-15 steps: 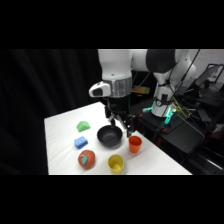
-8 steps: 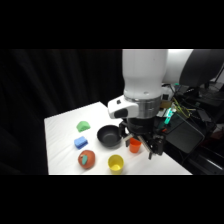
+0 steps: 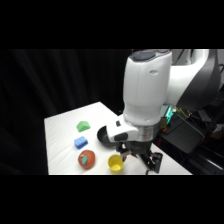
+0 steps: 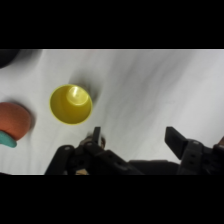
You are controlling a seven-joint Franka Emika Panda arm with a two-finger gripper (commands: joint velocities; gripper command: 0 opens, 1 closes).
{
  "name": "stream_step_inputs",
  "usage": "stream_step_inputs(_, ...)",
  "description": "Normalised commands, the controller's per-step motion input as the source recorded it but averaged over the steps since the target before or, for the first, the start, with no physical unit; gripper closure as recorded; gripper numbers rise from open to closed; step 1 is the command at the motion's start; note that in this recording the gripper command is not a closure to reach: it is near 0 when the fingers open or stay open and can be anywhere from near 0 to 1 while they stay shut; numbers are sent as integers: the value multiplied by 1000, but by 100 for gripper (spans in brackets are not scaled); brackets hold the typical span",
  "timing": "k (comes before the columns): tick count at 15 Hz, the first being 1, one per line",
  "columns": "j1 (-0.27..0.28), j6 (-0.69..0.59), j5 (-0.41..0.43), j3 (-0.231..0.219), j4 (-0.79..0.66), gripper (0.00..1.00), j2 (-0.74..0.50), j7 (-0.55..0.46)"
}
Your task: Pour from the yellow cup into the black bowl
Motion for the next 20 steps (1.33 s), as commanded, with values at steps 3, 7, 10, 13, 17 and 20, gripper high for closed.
stream_step_inputs(3,-66,72,-78,-56,208,0,177,-136)
stream_step_inputs(7,-61,25,-42,-28,170,0,106,-128)
stream_step_inputs(10,-60,60,6,-2,77,0,88,-126)
stream_step_inputs(13,-27,140,-2,-15,-19,0,98,-74)
stream_step_inputs(17,-17,144,-9,-18,-30,0,105,-64)
stream_step_inputs(20,-41,78,15,-13,19,0,99,-82)
